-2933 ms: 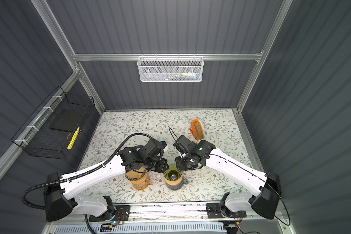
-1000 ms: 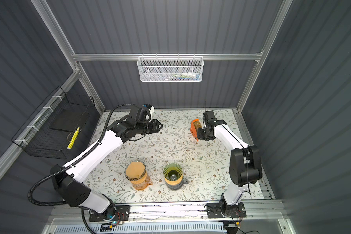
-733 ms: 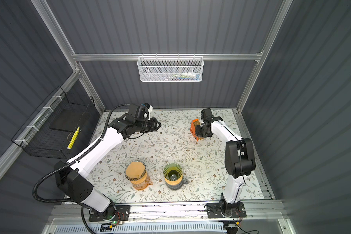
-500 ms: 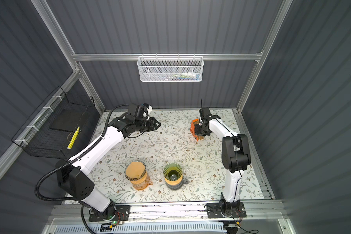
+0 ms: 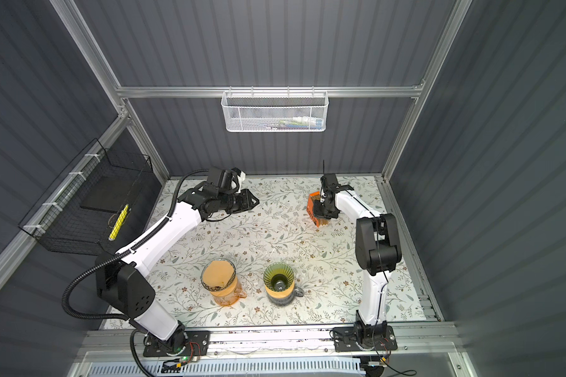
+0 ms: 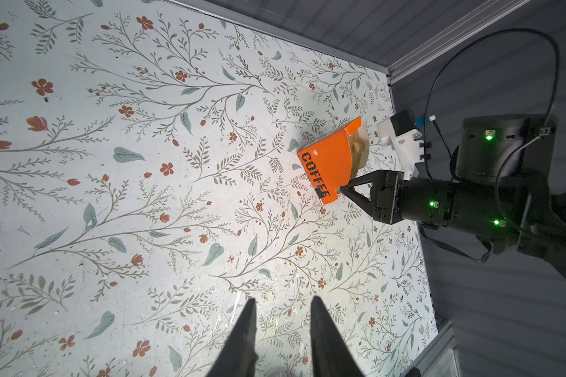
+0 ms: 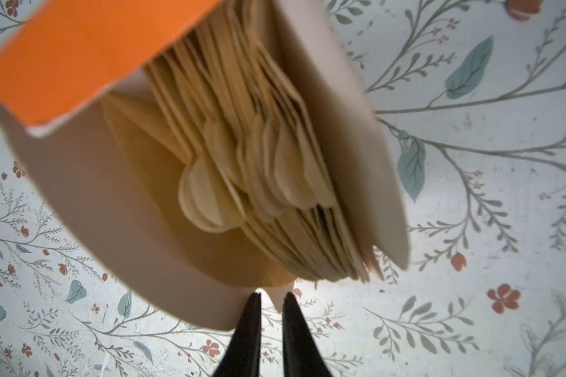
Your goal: Place the coffee filter in the dripper
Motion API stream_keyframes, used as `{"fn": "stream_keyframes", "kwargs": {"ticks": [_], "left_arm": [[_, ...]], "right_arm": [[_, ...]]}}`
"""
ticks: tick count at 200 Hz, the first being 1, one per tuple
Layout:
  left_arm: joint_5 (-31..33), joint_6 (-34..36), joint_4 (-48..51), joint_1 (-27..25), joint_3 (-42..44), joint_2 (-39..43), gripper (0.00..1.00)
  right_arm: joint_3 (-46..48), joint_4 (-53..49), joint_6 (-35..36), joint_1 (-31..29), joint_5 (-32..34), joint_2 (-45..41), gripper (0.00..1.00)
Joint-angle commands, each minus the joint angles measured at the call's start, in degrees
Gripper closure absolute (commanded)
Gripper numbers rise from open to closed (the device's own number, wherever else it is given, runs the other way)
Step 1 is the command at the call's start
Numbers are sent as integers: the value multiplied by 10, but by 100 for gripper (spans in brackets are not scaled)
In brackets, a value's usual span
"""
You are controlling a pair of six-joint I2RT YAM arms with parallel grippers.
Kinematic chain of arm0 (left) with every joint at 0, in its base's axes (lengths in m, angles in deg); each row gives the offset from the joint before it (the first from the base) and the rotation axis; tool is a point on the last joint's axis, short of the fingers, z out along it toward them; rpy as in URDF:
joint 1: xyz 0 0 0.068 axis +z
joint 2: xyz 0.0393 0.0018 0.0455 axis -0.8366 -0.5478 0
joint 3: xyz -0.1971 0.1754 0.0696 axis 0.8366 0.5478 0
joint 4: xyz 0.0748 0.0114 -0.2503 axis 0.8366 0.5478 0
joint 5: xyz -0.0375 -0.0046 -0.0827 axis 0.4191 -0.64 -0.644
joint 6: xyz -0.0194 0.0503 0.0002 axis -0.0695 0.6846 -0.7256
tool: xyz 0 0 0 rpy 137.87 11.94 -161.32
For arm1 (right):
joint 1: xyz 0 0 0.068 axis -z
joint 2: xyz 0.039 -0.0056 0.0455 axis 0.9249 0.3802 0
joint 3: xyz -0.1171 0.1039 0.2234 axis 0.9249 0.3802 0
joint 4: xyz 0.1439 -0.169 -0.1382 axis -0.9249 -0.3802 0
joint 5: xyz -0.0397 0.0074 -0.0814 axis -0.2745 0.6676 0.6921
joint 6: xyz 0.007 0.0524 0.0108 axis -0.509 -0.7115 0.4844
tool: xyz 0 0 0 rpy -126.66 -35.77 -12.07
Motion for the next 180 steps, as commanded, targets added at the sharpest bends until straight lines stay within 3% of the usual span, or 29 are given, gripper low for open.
{"fn": "stream_keyframes", "kwargs": {"ticks": [1,180], "left_arm": [[-13,4,-9,4,10,1,71],[-18,-5,-17,6,19,5,71]], "right_arm": [[-13,-11,7,3,-4,10,82],[-15,-16,-5,2,9,-6,82]]}}
